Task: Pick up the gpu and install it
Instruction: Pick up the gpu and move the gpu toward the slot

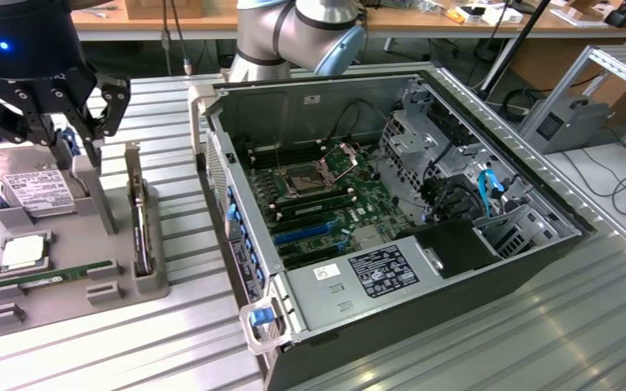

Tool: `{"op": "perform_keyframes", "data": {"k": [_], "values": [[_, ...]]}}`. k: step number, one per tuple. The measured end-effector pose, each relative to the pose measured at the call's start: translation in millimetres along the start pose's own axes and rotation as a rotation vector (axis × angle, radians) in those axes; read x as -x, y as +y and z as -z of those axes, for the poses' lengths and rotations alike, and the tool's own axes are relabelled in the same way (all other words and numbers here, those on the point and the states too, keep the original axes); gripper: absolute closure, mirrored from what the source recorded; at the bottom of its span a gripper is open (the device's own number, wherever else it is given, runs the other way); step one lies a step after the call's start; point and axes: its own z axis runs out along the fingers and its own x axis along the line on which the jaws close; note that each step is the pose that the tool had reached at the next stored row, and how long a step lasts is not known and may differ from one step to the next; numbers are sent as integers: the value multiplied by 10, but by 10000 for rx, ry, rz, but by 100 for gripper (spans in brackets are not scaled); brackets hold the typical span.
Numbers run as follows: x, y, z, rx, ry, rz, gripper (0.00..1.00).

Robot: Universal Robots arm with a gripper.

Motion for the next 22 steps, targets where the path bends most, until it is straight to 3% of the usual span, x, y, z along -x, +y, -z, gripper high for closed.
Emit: {"op": "perform_keyframes", "data": {"k": [10, 22], "values": [[-10, -5, -68, -1, 1, -1, 64], [56, -9, -249, -1, 10, -1, 64]]}}
